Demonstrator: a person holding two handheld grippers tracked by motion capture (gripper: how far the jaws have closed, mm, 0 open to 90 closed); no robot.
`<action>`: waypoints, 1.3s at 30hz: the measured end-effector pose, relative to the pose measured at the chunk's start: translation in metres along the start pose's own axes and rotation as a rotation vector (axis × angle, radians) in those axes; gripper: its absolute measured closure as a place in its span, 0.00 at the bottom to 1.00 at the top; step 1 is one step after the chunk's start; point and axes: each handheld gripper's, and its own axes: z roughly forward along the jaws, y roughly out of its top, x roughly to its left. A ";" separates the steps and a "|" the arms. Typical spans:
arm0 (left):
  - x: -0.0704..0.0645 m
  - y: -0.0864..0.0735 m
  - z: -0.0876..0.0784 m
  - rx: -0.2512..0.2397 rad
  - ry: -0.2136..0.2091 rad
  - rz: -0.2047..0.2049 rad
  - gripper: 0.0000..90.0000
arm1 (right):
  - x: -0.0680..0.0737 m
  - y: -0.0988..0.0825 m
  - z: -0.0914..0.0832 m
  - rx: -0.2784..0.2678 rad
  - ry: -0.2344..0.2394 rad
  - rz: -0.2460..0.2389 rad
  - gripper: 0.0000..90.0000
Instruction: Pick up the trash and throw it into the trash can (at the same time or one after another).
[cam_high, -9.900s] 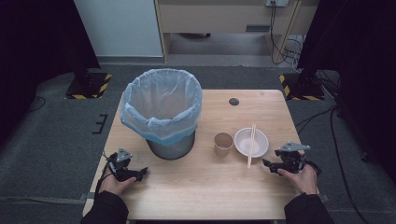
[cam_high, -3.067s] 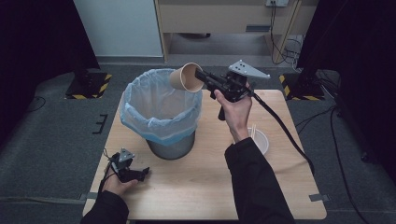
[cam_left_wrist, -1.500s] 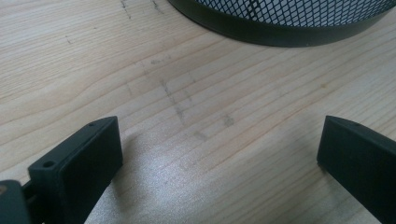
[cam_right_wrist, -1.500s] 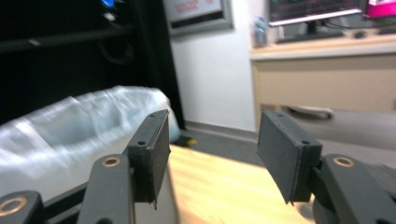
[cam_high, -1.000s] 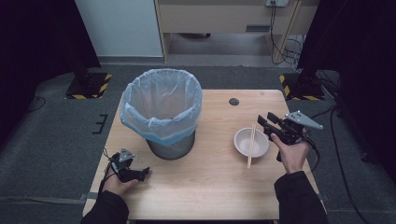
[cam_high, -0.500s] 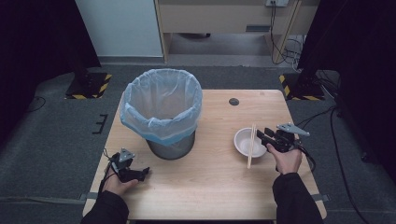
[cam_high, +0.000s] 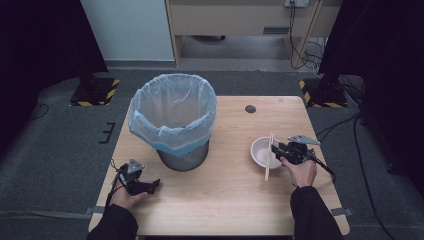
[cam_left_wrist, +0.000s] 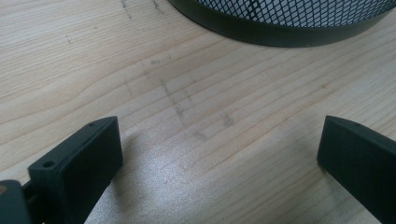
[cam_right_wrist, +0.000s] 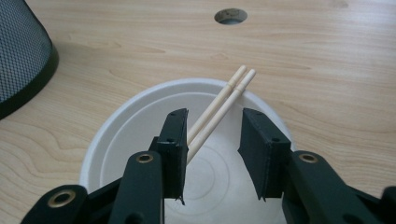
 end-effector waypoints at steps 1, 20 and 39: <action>0.000 0.000 0.000 0.000 0.000 0.000 0.00 | 0.000 -0.001 0.002 0.007 0.000 -0.005 0.69; 0.000 0.000 0.000 0.000 0.000 0.000 0.00 | 0.001 -0.005 0.009 0.060 0.016 -0.015 0.75; 0.000 0.000 0.000 0.000 0.000 0.000 0.00 | -0.003 -0.003 0.008 0.096 0.036 -0.037 0.89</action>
